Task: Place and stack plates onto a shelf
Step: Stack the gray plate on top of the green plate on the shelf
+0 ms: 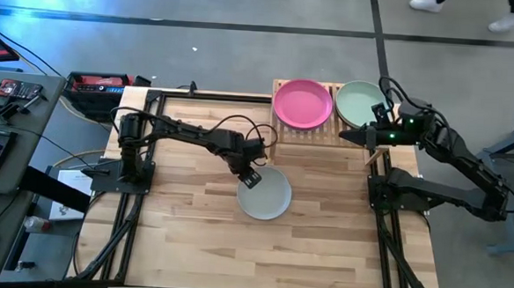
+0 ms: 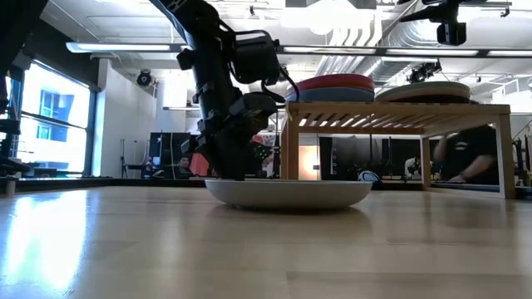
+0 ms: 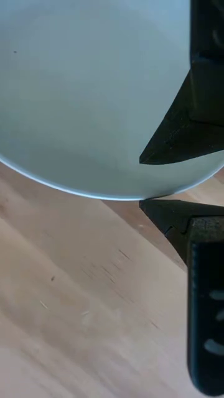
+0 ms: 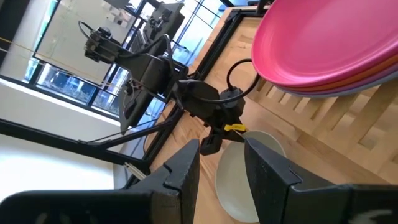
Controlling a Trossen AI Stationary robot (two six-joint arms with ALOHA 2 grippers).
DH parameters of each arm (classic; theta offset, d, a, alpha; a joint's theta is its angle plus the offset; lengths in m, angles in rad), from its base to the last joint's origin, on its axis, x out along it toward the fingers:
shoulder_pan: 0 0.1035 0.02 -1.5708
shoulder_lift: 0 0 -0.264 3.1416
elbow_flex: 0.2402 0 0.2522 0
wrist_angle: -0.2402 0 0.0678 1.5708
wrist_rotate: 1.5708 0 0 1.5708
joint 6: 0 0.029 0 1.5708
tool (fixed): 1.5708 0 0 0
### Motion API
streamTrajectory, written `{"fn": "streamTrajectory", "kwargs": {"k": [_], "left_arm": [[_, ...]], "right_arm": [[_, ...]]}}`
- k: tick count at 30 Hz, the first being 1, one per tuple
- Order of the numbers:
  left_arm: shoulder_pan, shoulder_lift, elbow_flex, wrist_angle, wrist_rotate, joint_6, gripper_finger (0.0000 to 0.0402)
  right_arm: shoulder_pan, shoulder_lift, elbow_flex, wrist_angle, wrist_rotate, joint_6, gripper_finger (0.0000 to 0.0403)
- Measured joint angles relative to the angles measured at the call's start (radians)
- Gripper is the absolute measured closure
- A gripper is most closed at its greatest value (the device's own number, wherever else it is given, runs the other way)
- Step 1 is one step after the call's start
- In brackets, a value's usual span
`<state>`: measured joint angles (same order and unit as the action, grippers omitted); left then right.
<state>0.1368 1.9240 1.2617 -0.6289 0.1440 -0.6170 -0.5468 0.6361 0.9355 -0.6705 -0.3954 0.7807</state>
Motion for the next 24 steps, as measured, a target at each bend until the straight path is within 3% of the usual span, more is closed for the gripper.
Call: {"fn": "streamTrajectory", "kwargs": {"k": [6,14,24], "left_arm": [[-0.001,0.003,0.000,-0.001,-0.003,0.001,0.0326],[-0.015,0.042,0.003,0.005,0.007,0.028,0.0391],[-0.052,0.011,0.000,-0.017,0.004,0.033,0.0398]], "right_arm": [[0.000,0.007,0.000,0.000,0.000,0.003,0.0293],[0.000,0.026,0.000,-0.003,-0.045,-0.001,0.0293],[0.000,0.053,0.000,-0.006,-0.062,-0.017,0.0293]]}}
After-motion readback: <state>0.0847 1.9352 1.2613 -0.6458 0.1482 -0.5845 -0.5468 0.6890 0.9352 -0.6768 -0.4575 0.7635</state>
